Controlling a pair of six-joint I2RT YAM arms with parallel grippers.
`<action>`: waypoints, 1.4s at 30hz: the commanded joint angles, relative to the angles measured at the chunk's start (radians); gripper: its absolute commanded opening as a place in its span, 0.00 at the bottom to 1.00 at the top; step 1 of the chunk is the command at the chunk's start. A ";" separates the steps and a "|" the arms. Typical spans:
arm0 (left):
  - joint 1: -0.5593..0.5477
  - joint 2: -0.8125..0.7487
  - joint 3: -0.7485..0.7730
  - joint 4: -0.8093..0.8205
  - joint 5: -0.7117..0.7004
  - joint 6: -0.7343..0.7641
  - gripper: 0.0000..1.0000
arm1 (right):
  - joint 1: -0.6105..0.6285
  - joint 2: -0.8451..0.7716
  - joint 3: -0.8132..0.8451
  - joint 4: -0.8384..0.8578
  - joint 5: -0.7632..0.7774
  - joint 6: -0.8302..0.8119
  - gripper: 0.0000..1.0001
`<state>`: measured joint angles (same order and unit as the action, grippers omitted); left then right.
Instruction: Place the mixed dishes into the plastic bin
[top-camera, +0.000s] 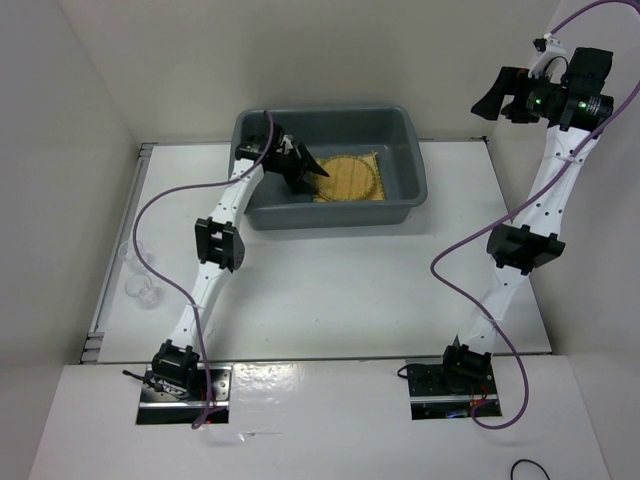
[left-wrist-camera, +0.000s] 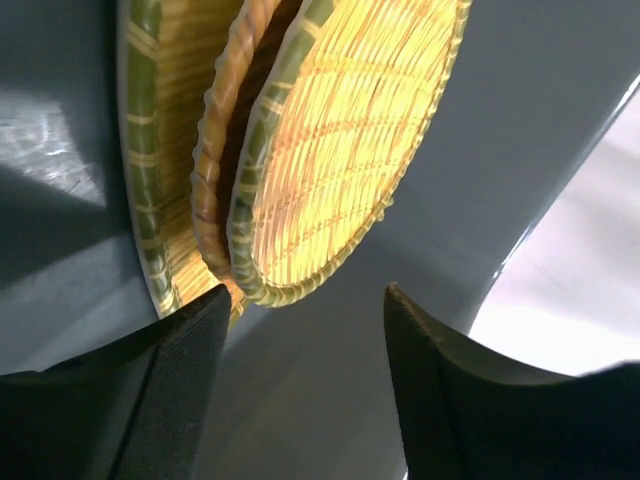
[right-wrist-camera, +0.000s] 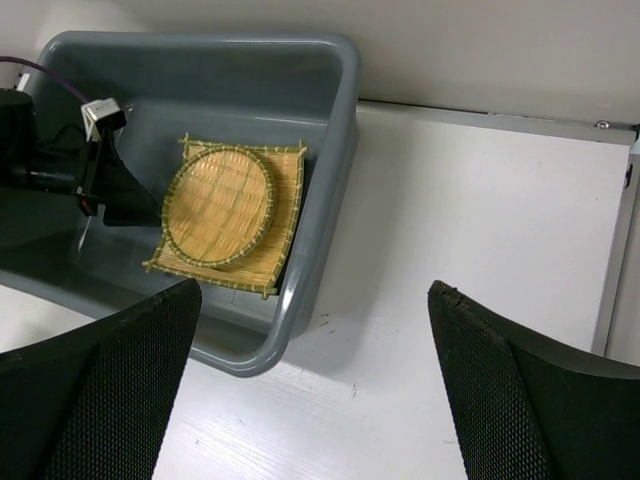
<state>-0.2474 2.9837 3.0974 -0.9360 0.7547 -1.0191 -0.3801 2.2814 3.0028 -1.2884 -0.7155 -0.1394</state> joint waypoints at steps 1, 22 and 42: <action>0.022 -0.132 0.041 0.006 -0.040 0.016 0.71 | -0.005 -0.023 0.018 -0.005 -0.035 0.008 0.98; 0.287 -0.910 -0.615 -0.368 -1.040 0.395 1.00 | 0.044 0.044 0.008 -0.005 -0.071 0.017 0.98; 0.559 -1.237 -1.639 0.114 -1.068 0.339 1.00 | 0.148 0.003 -0.058 -0.005 -0.013 0.017 0.98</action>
<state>0.3103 1.7645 1.4799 -0.8925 -0.3016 -0.7059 -0.2665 2.3180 2.9520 -1.2884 -0.7425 -0.1280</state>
